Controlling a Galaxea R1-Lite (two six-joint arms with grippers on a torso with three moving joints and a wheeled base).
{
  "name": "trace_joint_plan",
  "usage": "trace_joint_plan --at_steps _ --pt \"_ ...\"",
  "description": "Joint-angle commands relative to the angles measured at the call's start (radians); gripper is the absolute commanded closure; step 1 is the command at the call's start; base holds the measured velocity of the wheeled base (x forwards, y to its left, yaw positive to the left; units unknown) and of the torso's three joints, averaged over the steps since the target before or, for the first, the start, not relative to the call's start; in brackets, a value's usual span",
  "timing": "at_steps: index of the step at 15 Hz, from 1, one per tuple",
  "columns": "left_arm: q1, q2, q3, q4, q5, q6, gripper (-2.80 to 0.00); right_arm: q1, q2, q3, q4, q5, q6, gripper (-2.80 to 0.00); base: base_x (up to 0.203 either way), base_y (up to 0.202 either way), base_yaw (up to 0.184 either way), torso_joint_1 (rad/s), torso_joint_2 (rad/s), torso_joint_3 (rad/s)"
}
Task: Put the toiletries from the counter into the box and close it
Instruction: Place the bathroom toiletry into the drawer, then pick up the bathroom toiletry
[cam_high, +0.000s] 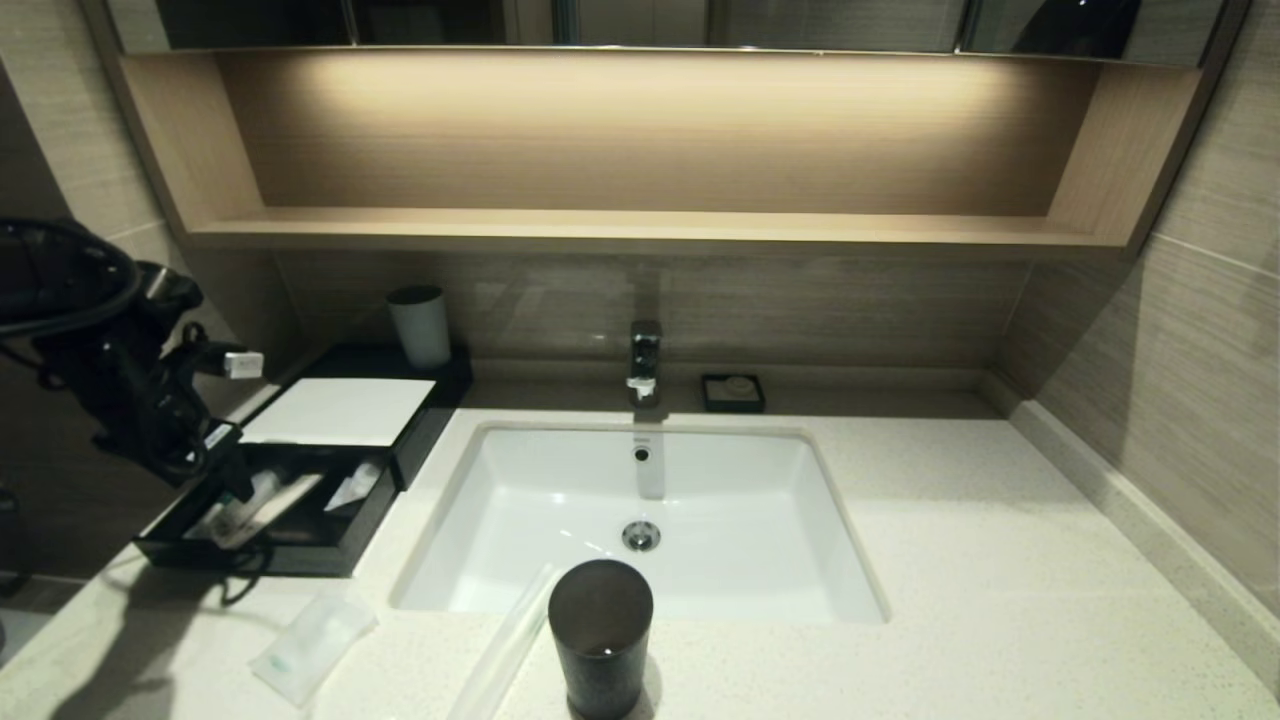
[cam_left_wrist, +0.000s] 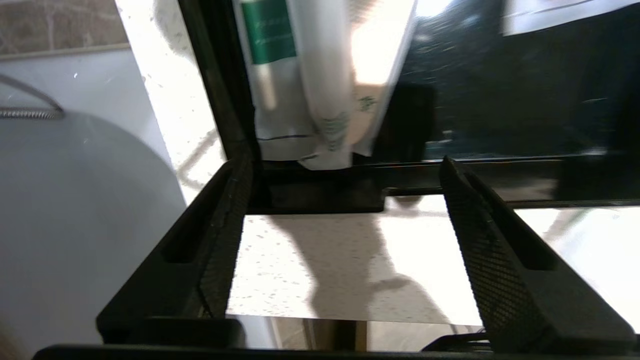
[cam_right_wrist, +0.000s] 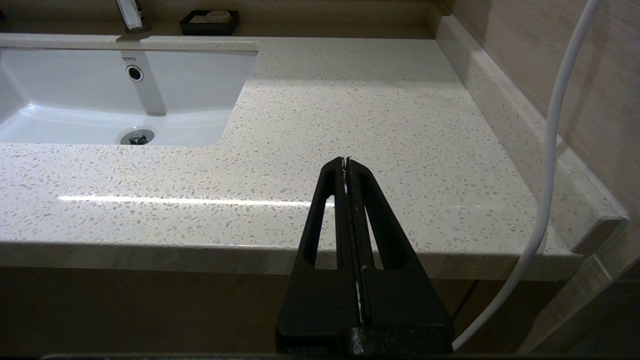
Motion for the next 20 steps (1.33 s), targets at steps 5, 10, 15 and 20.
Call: trace_joint_plan --at_steps 5,10,15,20 --pt "-0.033 -0.174 0.016 0.04 -0.117 -0.016 -2.8 0.0 0.0 0.002 0.0 0.0 0.0 0.0 0.0 0.0 0.0 0.0 0.0 0.0" --pt "-0.117 -0.289 0.062 0.253 -0.27 -0.009 0.0 0.0 0.0 0.002 0.0 0.0 0.0 0.0 0.0 0.0 0.0 0.0 0.0 0.0" --pt "-0.215 -0.419 0.277 0.26 -0.358 -0.007 0.0 0.001 0.0 0.002 0.0 0.0 0.0 0.0 0.0 0.0 0.0 0.0 0.0 0.0" --pt "-0.415 -0.556 0.511 0.158 -0.386 -0.013 0.0 0.001 0.0 0.002 0.0 0.0 0.0 0.0 0.0 0.0 0.0 0.0 0.0 0.0"
